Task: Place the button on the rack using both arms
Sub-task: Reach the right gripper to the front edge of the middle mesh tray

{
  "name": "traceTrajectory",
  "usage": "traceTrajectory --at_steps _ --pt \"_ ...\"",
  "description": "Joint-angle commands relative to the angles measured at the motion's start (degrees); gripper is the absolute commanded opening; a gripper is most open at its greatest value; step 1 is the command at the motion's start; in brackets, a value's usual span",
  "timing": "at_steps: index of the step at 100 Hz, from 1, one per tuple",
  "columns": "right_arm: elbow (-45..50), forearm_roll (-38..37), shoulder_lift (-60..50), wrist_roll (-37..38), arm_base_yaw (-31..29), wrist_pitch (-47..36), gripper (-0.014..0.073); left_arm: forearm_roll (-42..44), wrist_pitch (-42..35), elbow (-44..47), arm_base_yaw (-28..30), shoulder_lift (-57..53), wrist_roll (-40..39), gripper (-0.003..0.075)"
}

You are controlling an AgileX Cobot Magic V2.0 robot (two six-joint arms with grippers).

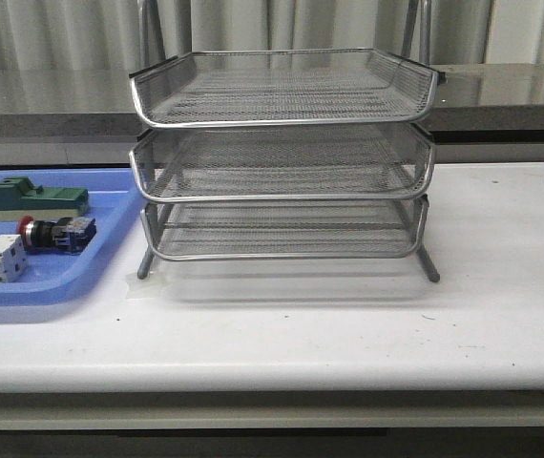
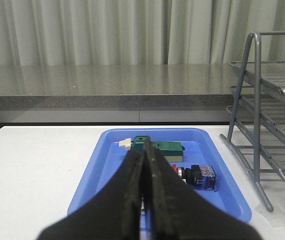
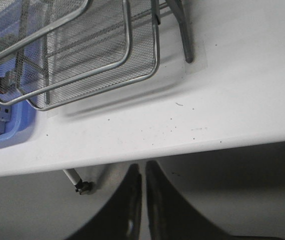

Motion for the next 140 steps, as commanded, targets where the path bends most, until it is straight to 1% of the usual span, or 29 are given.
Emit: traceTrajectory --at_steps 1,12,17,21,33,43,61,68,78,97,106,111,121,127,140 --pt "-2.1 3.2 0.7 0.0 0.4 -5.0 0.0163 -0.6 -4.6 2.5 0.0 -1.8 -0.7 -0.002" --pt "-2.1 5.6 1.6 -0.2 0.7 -7.4 0.0331 -0.6 -4.6 2.5 0.0 -1.8 -0.7 -0.002" --pt "-2.1 5.9 2.4 -0.5 0.8 -8.1 0.0376 -0.6 -4.6 2.5 0.0 -1.8 -0.7 -0.002" --pt "-2.1 6.2 3.1 -0.8 0.8 -8.5 0.039 -0.6 -4.6 2.5 0.0 -1.8 -0.7 -0.002" --pt "-2.1 8.0 6.1 -2.0 0.8 -10.2 0.0391 -0.6 -4.6 2.5 0.0 -1.8 -0.7 -0.002" --pt "-2.1 11.9 9.1 -5.2 0.8 -12.6 0.0391 -0.6 -4.6 2.5 0.0 -1.8 -0.7 -0.002" --pt "-2.1 22.6 14.6 -16.2 0.8 -14.6 0.0391 -0.6 -4.6 2.5 0.0 -1.8 -0.7 -0.002" --pt "-2.1 28.4 17.1 -21.9 0.8 -14.4 0.0391 -0.6 -4.6 2.5 0.0 -1.8 -0.7 -0.002" --pt "-2.1 39.7 20.6 -31.9 0.8 -13.7 0.0391 -0.6 -4.6 2.5 0.0 -1.8 -0.7 -0.002" --pt "-2.1 63.7 25.6 -56.6 0.8 -10.6 0.0391 -0.6 -4.6 2.5 0.0 -1.8 -0.7 -0.002" --pt "-2.1 73.0 27.7 -64.8 0.8 -9.9 0.0391 -0.6 -4.6 2.5 0.0 -1.8 -0.7 -0.002" --pt "-2.3 76.8 29.0 -69.0 0.8 -8.9 0.0391 -0.6 -4.6 2.5 0.0 -1.8 -0.7 -0.002" --pt "-3.6 80.3 32.1 -72.7 0.8 -5.0 0.0391 -0.6 -4.6 2.5 0.0 -1.8 -0.7 -0.002" --pt "-5.1 80.6 34.4 -72.9 0.8 -2.7 0.0391 -0.6 -4.6 2.5 0.0 -1.8 -0.7 -0.002" --pt "-8.3 80.6 38.8 -72.9 0.8 -0.8 0.0391 -0.6 -4.6 2.5 0.0 -1.8 -0.7 -0.002"
